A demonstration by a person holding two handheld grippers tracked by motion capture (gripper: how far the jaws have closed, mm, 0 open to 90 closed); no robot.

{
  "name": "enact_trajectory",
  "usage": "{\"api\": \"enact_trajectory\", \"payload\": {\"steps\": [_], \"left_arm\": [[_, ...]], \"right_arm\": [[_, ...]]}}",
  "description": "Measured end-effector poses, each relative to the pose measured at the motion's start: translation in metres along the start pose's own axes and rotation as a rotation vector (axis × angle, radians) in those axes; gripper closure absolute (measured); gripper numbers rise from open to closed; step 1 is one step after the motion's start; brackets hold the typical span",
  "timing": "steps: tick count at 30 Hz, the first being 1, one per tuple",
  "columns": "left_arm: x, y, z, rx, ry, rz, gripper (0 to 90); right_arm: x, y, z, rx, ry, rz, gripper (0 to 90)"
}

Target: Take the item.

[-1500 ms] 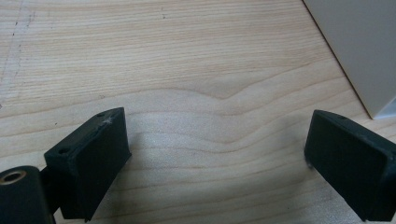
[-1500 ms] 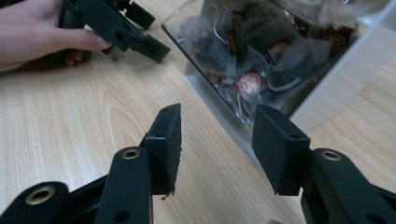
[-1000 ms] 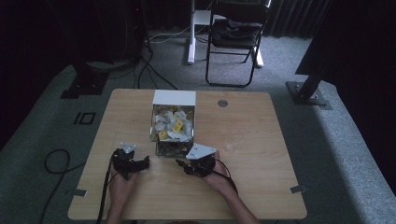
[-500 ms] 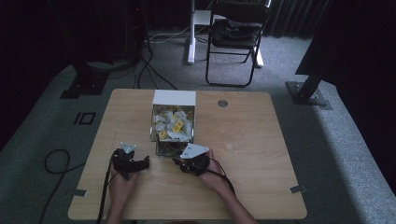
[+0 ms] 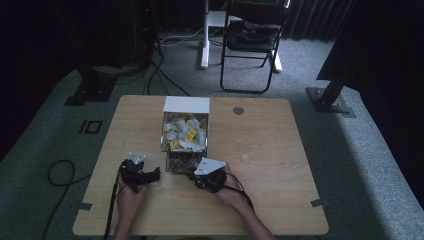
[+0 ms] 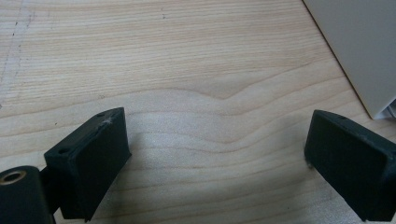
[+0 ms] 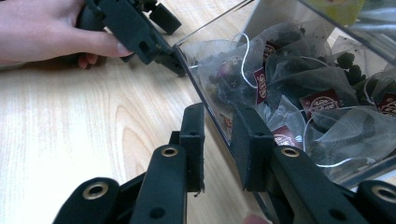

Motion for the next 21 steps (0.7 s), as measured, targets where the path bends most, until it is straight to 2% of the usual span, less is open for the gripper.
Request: {"api": "enact_trajectory", "payload": {"steps": [4,7,8,11,16,18,21], "left_arm": [[0.0,0.0,0.0,-0.001,-0.001,0.0,6.9],[0.0,0.0,0.0,-0.001,-0.001,0.0,6.9],[0.0,0.0,0.0,-0.001,0.002,-0.003,6.9],[0.0,0.0,0.0,-0.001,0.002,-0.004,6.9],[0.0,0.0,0.0,-0.001,0.002,-0.004,6.9],[0.0,0.0,0.0,-0.001,0.002,-0.004,6.9],[0.0,0.0,0.0,0.0,0.003,-0.004,6.9]], "right_arm": [[0.0,-0.005,-0.003,0.016,-0.005,-0.016,75.2],[0.002,-0.009,-0.004,0.016,0.001,-0.019,70.9],[0.006,-0.012,-0.004,-0.002,0.014,-0.015,61.4],[0.015,-0.016,-0.001,-0.038,0.038,0.006,51.5],[0.023,-0.019,0.005,-0.072,0.05,0.008,50.7],[0.026,-0.018,0.01,-0.12,0.043,0.011,52.5],[0.024,-0.016,0.014,-0.165,0.022,0.005,56.7]]}}
Point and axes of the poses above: each handheld gripper's, and its own axes: z roughly forward along the jaws, x roughly out of its top, y roughly to its right, the point moved 7 cm from there along z, roughly forward along the jaws
